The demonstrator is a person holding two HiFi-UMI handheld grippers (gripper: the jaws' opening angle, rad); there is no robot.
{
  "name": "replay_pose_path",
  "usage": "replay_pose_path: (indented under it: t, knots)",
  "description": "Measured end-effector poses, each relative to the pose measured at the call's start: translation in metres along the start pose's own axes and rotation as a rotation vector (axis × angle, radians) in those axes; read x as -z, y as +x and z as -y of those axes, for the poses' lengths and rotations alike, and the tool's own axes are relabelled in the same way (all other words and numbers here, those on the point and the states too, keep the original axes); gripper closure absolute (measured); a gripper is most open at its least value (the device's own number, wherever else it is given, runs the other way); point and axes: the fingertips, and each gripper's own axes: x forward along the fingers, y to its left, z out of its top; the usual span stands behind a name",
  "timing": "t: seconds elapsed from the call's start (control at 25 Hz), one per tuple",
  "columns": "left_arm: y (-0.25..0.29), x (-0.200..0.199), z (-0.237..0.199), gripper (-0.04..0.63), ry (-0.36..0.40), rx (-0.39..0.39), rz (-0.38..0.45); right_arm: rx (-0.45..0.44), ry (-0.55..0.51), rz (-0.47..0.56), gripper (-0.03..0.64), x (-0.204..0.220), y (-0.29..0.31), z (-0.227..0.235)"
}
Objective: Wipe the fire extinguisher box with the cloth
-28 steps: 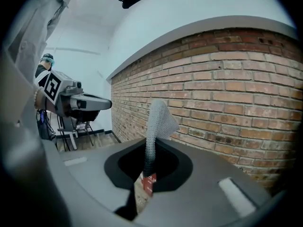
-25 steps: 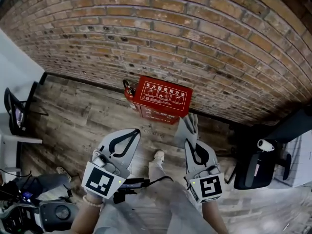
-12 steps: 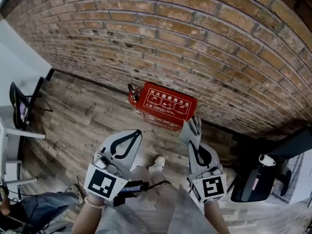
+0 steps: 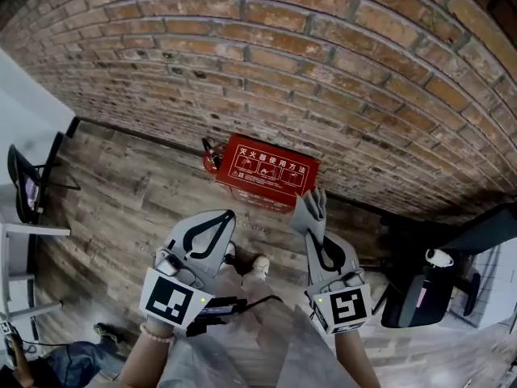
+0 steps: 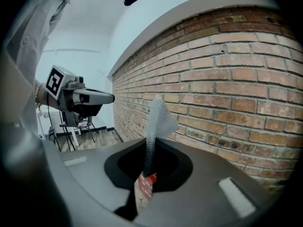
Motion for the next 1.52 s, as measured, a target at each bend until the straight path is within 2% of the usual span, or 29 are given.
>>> replay_pose_path:
  t: [0.16, 0.32, 0.76, 0.96, 1.2, 1.4, 1.52]
  knots:
    - [0.008, 0.007, -0.009, 0.597, -0.016, 0.011, -0.014, 0.021, 0.023, -0.075, 0.598, 0.008, 0.006, 0.005]
    - [0.017, 0.017, -0.020, 0.597, -0.014, 0.018, -0.025, 0.016, 0.022, -0.050, 0.598, 0.008, 0.023, 0.007]
    - [0.039, 0.047, -0.045, 0.597, 0.039, 0.081, -0.049, -0.037, -0.016, -0.110, 0.598, 0.030, 0.073, -0.001]
    - [0.051, 0.069, -0.066, 0.597, 0.043, 0.062, -0.066, -0.054, -0.012, -0.093, 0.598, 0.040, 0.106, -0.002]
    - [0.061, 0.109, -0.094, 0.597, -0.031, 0.024, -0.100, -0.074, -0.011, -0.110, 0.598, 0.063, 0.147, -0.004]
    - [0.073, 0.136, -0.112, 0.597, -0.005, 0.033, -0.105, -0.089, -0.027, -0.121, 0.598, 0.080, 0.183, -0.004]
    - [0.077, 0.154, -0.123, 0.597, -0.017, 0.024, -0.113, -0.104, -0.040, -0.135, 0.598, 0.090, 0.202, -0.004]
